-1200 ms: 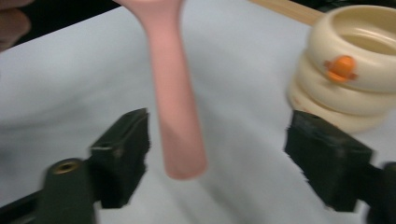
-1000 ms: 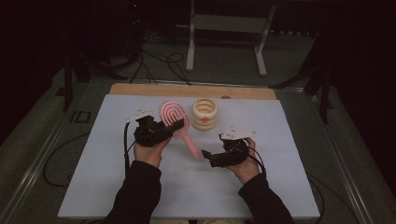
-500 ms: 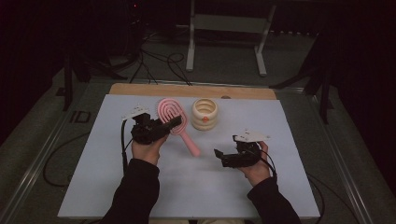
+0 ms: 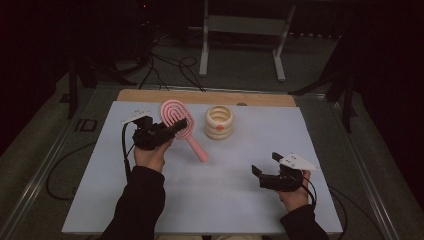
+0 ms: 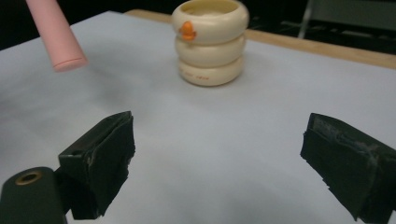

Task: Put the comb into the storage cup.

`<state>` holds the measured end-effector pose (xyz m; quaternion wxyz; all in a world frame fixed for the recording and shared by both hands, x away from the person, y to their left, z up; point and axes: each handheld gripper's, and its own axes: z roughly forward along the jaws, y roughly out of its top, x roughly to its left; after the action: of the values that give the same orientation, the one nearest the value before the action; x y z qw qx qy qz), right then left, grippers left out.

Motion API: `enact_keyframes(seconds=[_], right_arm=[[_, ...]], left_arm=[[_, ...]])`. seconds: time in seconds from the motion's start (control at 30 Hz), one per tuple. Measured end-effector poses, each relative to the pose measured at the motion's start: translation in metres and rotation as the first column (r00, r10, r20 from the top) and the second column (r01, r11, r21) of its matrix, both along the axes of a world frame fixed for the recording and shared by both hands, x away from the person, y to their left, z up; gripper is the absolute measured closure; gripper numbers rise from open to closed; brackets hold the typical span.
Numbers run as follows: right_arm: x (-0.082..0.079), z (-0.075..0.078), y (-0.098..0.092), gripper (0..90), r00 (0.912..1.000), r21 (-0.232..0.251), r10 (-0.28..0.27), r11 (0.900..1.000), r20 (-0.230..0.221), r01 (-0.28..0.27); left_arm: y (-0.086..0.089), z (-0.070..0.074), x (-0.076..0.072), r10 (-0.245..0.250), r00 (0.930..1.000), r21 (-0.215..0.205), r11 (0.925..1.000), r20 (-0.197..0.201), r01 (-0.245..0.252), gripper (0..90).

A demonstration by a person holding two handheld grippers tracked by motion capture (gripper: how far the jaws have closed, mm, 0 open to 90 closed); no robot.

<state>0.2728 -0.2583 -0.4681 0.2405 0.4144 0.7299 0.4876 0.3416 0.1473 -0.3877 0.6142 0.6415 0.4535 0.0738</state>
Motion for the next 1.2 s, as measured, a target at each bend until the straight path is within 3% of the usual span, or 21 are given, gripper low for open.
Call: enact_keyframes(seconds=[0.03, 0.13, 0.3, 0.67, 0.8, 0.97, 1.0, 1.2], right_arm=[[0.0, 0.0, 0.0, 9.3, 1.0, 0.0, 0.0, 1.0, 0.0, 0.0], [-0.008, -0.003, -0.005, 9.3, 0.998, -0.003, -0.031, 1.0, 0.055, 0.031], [-0.014, -0.004, -0.009, 9.4, 0.9944, 0.003, -0.063, 0.998, 0.085, 0.063], [-0.025, -0.01, -0.019, 9.4, 0.9922, 0.059, -0.095, 0.994, 0.081, 0.09], [-0.025, -0.014, -0.019, 9.4, 0.9914, 0.055, -0.109, 0.993, 0.072, 0.105], [-0.026, -0.014, -0.013, 9.4, 0.9898, 0.018, -0.106, 0.994, 0.094, 0.105], [-0.026, -0.016, -0.011, 9.5, 0.9894, -0.012, -0.111, 0.994, 0.094, 0.112], [-0.027, -0.016, -0.01, 9.5, 0.9892, -0.007, -0.109, 0.994, 0.098, 0.11]], left_arm=[[0.0, 0.0, 0.0, 0.0, 1.0, 0.0, 1.0, 0.0, 0.0, 64.4], [0.002, 0.003, 0.002, 0.005, 1.0, 0.007, 1.0, -0.002, -0.005, 64.4], [0.006, 0.005, 0.004, 0.017, 0.9998, -0.006, 0.9998, -0.005, -0.017, 64.4], [0.009, 0.015, 0.008, 0.025, 0.9997, -0.018, 0.9995, 0.008, -0.025, 64.4], [0.008, 0.016, 0.011, 0.02, 0.9998, -0.017, 0.9997, 0.002, -0.019, 64.4], [0.005, 0.018, 0.013, 0.016, 0.9999, -0.001, 0.9999, 0.005, -0.016, 64.4], [0.005, 0.02, 0.013, 0.012, 0.9999, 0.001, 0.9999, 0.008, -0.012, 64.4], [0.004, 0.027, 0.015, 0.012, 0.9996, 0.028, 0.9995, 0.026, -0.013, 64.4]])
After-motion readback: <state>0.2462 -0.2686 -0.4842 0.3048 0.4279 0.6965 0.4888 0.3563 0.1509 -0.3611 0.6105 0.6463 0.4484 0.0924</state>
